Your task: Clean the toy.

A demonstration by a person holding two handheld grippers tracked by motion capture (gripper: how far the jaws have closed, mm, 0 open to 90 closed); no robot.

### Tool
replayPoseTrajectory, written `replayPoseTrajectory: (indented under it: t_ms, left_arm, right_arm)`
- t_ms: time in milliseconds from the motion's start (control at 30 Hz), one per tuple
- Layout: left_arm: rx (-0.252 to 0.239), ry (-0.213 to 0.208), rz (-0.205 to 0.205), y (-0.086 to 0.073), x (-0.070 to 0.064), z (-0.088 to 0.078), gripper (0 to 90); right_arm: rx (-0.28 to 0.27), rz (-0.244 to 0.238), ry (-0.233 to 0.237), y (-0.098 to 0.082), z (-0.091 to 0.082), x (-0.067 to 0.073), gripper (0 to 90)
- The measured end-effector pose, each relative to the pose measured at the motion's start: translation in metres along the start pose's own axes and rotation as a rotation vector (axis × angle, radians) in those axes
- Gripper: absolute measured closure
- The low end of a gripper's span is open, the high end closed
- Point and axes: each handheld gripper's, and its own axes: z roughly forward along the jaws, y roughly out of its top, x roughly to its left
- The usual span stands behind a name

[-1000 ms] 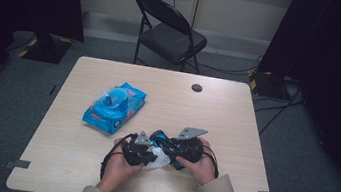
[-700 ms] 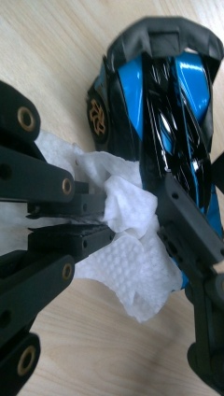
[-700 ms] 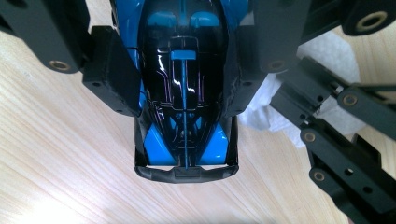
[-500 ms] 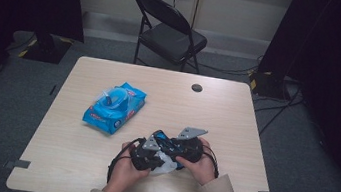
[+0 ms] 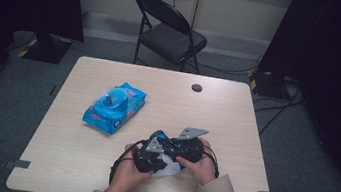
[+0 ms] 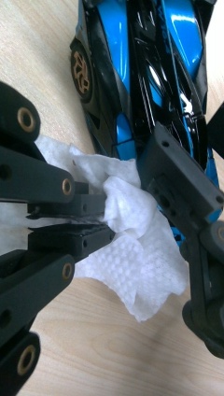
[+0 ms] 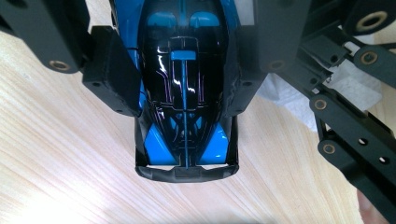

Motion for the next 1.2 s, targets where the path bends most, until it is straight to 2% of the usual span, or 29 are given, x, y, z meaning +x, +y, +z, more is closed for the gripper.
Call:
replayPoseTrajectory:
  t_ms: [167,333,767,833,1067,1200]
  left_arm:
    - [-0.001,-0.017,-0.001,0.0,-0.002,0.001,85.3]
    - [0.001,-0.031,0.019,0.002,-0.008,0.005,85.4]
    - [-0.007,-0.071,0.037,0.005,-0.021,0.013,85.3]
    - [-0.009,-0.095,0.037,0.005,-0.023,0.014,85.3]
    - [0.003,-0.137,0.101,0.012,-0.038,0.022,85.1]
    - [0.0,-0.151,0.1,0.013,-0.039,0.02,85.1]
  right_arm:
    - [0.0,0.001,0.0,0.0,0.0,0.0,47.6]
    - [0.0,0.001,0.0,0.0,0.0,0.0,47.6]
    - [-0.008,0.005,-0.001,-0.001,0.0,0.0,47.5]
    - [-0.012,0.009,0.0,-0.002,0.0,0.0,47.4]
    - [-0.014,0.008,-0.003,-0.002,0.0,0.0,47.3]
    - [-0.015,0.005,-0.005,-0.002,0.0,0.0,47.3]
